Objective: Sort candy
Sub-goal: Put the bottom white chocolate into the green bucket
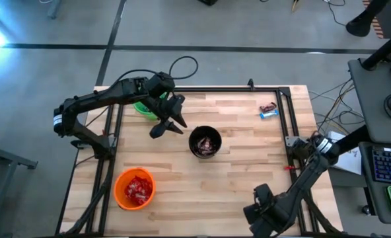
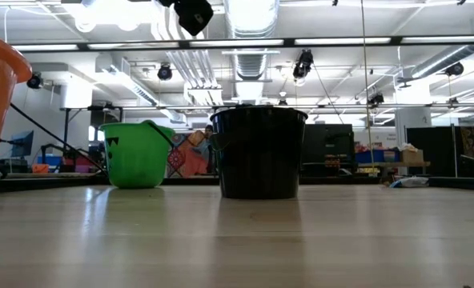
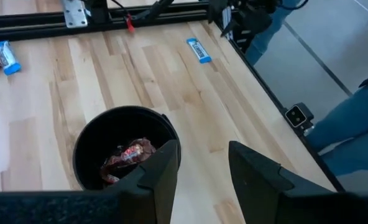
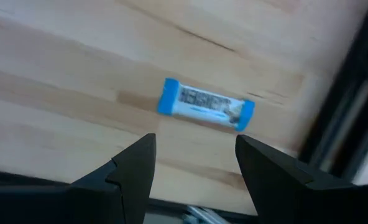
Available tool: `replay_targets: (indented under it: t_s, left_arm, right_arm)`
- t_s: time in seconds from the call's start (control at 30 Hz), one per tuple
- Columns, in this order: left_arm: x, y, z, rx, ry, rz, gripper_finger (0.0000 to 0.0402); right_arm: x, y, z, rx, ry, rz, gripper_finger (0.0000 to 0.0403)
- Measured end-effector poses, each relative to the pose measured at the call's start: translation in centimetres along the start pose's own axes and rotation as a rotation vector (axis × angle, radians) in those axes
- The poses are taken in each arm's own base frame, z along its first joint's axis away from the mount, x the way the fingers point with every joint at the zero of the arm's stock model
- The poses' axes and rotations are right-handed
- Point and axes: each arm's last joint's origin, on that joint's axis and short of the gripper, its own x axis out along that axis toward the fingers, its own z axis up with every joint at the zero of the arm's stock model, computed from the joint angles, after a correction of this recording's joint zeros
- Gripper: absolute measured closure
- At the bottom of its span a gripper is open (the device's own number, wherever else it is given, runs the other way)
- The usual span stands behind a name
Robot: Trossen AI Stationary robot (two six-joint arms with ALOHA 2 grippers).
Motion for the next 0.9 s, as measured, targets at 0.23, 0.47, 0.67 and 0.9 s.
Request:
replay_targets:
  t_s: [0.23,0.47,0.67,0.9]
  left_arm:
    - [0.0,-0.2,0.1,-0.029,-0.025,-0.070,0.0275]
    - [0.0,-0.6,0.3,-0.136,-0.058,-0.169,0.0275]
    - [0.1,-1.1,0.9,-0.164,-0.084,-0.193,0.0275]
    - [-1.9,-2.3,3.1,-0.161,-0.153,-0.189,0.0275]
  right_arm:
    - [-0.4,-0.8,-0.2,-0.234,0.002,-0.024,0.0186]
    - [0.2,-1.2,-0.3,-0.417,0.022,-0.061,0.0186]
    - [1.7,-1.7,-0.3,-0.532,0.030,-0.111,0.0186]
    - [4.7,-1.8,-0.5,-0.639,0.062,-0.089,0.0186]
